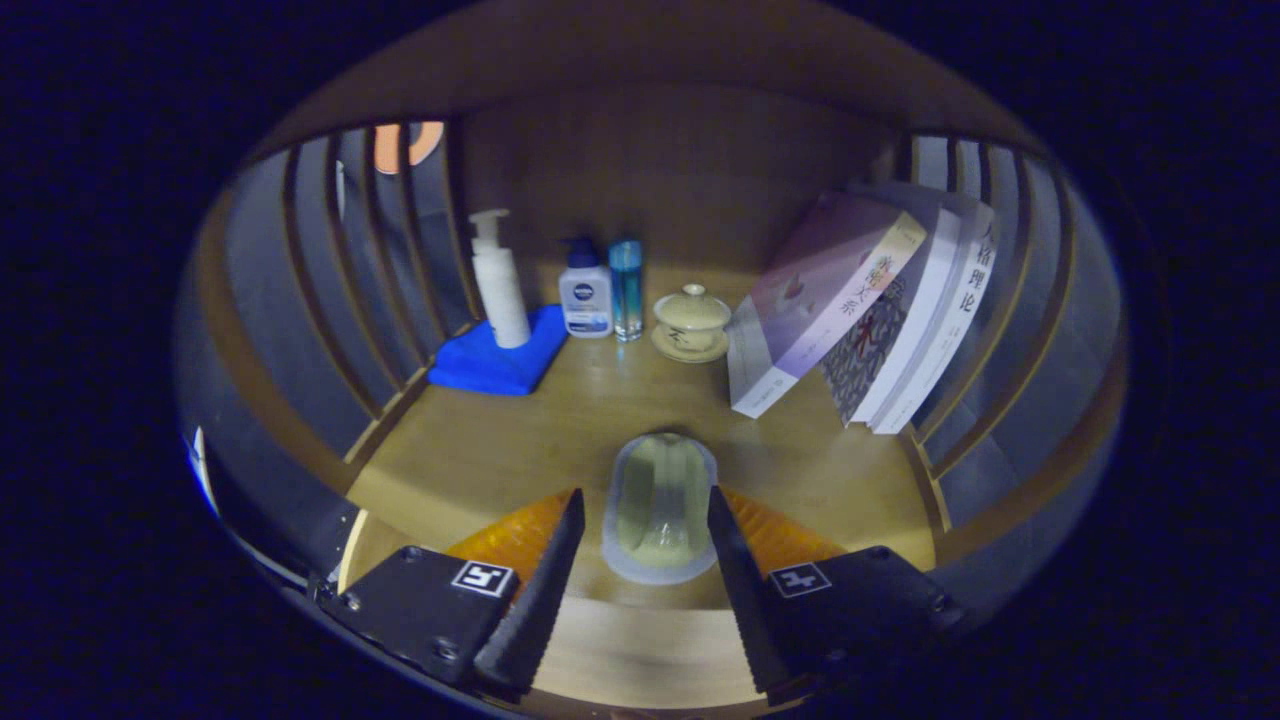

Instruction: Pull open the drawer, take out the items inside it, and place them on the countertop above the cabinet.

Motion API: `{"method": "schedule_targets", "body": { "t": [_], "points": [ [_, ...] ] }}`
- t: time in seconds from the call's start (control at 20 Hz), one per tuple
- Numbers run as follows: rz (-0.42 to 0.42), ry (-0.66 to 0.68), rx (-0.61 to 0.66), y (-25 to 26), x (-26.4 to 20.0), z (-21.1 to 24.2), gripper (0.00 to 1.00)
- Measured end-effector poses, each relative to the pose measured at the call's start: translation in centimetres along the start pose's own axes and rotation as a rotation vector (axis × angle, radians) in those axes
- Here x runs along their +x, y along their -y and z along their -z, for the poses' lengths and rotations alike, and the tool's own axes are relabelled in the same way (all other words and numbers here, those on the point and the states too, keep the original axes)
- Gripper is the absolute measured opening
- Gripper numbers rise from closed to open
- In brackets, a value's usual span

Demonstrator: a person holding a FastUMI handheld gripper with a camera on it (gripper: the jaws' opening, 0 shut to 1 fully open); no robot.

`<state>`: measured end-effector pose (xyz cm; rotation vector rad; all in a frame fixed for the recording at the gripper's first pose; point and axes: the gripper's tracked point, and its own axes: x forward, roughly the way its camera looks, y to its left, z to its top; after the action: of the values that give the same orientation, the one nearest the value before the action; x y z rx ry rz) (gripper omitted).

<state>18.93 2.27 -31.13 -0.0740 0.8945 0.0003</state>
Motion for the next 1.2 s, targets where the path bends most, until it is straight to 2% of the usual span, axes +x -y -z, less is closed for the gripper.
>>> {"method": "schedule_targets", "body": {
  "t": [0.45,0.6,0.65,0.95,1.2],
  "points": [
    [-0.062,0.243,-0.062,-3.2,-10.1,2.0,0.83],
    [-0.077,0.303,-0.053,-3.8,-12.9,3.4,0.93],
    [-0.077,0.322,-0.046,-3.8,-13.7,4.0,0.93],
    [-0.056,0.402,-0.05,-4.1,-16.0,9.4,0.95],
    [-0.05,0.429,0.009,-4.4,-14.9,15.6,0.95]
  ]
}}
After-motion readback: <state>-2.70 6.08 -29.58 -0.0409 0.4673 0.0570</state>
